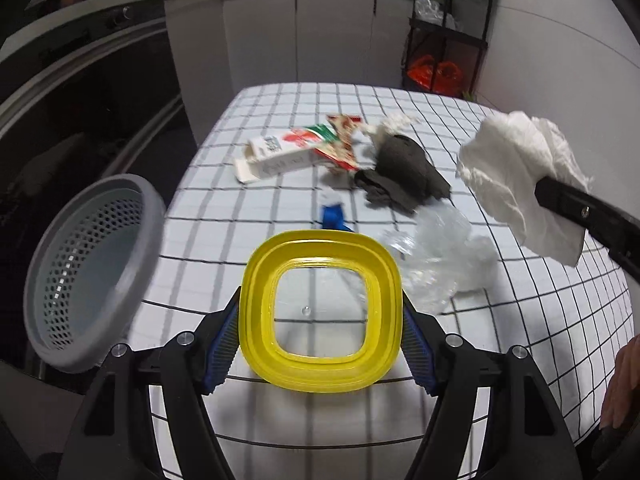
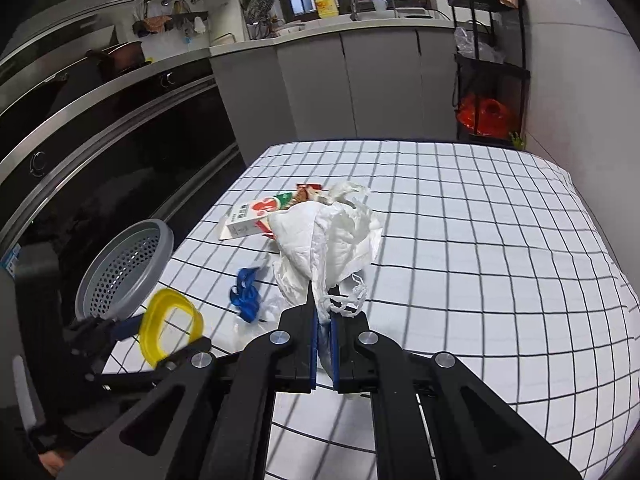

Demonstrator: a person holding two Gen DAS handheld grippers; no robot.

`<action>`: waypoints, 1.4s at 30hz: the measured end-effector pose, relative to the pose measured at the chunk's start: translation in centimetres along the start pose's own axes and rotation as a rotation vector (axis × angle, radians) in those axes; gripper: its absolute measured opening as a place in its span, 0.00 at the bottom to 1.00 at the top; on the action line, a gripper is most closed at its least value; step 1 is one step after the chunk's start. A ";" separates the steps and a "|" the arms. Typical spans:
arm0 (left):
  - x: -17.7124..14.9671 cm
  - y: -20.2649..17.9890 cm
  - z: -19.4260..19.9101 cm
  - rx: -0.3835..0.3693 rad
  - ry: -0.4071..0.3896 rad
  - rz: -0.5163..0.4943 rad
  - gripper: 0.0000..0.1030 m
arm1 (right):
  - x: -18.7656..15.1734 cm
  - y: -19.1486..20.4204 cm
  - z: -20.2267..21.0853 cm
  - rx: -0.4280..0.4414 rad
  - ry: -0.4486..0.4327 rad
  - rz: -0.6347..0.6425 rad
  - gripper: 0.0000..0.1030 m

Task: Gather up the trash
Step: 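Carry the tissue and yellow lid over the wastebasket and release both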

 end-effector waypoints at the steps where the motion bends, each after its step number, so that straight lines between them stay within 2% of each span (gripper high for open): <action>1: 0.4 0.8 0.4 0.012 -0.010 0.002 0.67 | 0.2 0.7 -0.3 0.015 0.001 0.002 0.05; 5: 2.1 4.7 2.0 0.080 -0.050 0.009 0.67 | 1.0 4.3 -1.3 0.070 0.002 0.045 0.05; 11: 4.7 12.8 4.5 0.208 -0.113 0.032 0.67 | 2.0 11.0 -3.5 0.176 -0.001 0.111 0.05; 16: 4.9 18.5 4.7 0.292 -0.116 0.085 0.67 | 3.0 16.6 -6.1 0.269 -0.003 0.116 0.05; 22: 4.1 23.6 3.9 0.363 -0.104 0.175 0.67 | 2.9 22.8 -9.9 0.340 0.050 0.168 0.05; 26: 2.8 25.5 2.9 0.381 -0.079 0.215 0.67 | 2.0 25.2 -11.8 0.365 0.087 0.196 0.05; 33: 1.6 27.1 1.6 0.376 -0.020 0.226 0.67 | 0.1 28.0 -15.1 0.383 0.159 0.211 0.05; 42: 0.6 28.0 1.0 0.366 0.028 0.244 0.67 | -1.1 29.3 -17.3 0.383 0.215 0.232 0.05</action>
Point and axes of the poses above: each gripper's, at about its wrist camera, not at the fingertips, and z roughly against the way its jaws point, y to its left, x to its top, the point moved 3 cm from there along -z, roughly the way its jaws point, and after that the axes turned 12 degrees about -y, right-handed, at the moved point
